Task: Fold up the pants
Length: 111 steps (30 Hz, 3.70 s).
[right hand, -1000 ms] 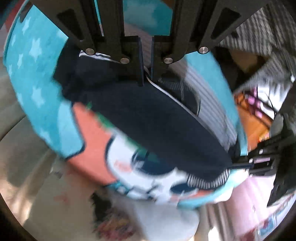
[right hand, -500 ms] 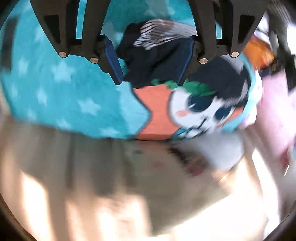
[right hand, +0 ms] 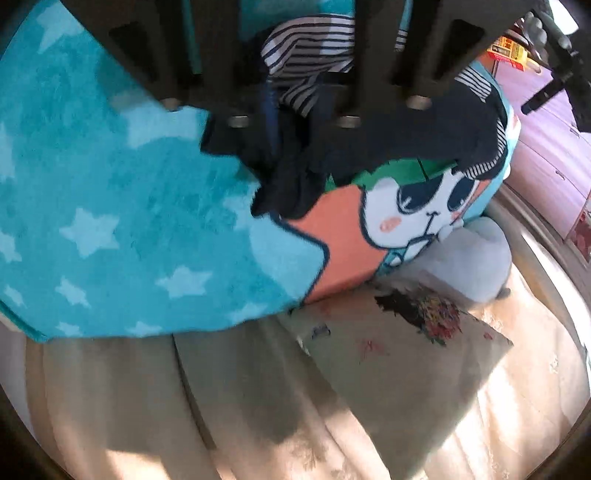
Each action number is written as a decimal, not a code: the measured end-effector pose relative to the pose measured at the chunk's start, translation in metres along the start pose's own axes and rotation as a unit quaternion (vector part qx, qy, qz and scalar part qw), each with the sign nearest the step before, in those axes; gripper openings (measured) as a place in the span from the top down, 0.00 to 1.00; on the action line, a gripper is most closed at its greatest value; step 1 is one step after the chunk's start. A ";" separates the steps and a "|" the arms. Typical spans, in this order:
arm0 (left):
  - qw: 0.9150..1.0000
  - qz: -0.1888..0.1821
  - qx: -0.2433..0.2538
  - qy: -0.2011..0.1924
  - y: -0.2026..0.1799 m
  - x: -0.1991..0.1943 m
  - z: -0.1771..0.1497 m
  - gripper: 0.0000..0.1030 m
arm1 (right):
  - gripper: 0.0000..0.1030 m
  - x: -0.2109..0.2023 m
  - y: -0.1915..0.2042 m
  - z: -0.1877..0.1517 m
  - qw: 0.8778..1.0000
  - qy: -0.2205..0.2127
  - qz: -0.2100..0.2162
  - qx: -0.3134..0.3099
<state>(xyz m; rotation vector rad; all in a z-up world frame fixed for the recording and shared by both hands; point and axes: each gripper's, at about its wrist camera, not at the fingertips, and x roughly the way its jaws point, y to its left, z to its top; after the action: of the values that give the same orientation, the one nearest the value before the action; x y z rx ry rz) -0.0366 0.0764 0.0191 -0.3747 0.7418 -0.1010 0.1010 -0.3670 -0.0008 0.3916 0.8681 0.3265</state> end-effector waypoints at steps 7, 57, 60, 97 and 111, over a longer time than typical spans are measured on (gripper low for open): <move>1.000 -0.004 -0.022 0.002 0.011 0.005 0.015 0.43 | 0.94 -0.043 -0.014 -0.028 0.997 -0.057 -0.019 0.048; 0.992 -0.031 -0.120 -0.001 0.055 -0.009 0.012 0.66 | 0.23 0.000 -0.026 -0.032 0.991 -0.051 0.070 0.099; 0.993 -0.036 -0.113 0.004 0.043 -0.003 0.014 0.66 | 0.70 0.012 -0.022 -0.034 0.989 -0.025 0.090 0.111; 0.993 0.100 0.061 0.025 -0.049 0.101 0.002 0.55 | 0.69 0.046 0.108 0.009 0.988 0.052 0.129 -0.059; 0.991 0.105 0.074 0.029 -0.059 0.073 0.001 0.48 | 0.66 0.116 0.148 0.017 0.992 0.069 0.075 -0.079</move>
<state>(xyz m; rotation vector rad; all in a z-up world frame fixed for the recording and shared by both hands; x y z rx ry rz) 0.0204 0.0057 -0.0048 -0.1512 0.8221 0.0322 0.1665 -0.1899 -0.0007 0.2892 0.9433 0.5627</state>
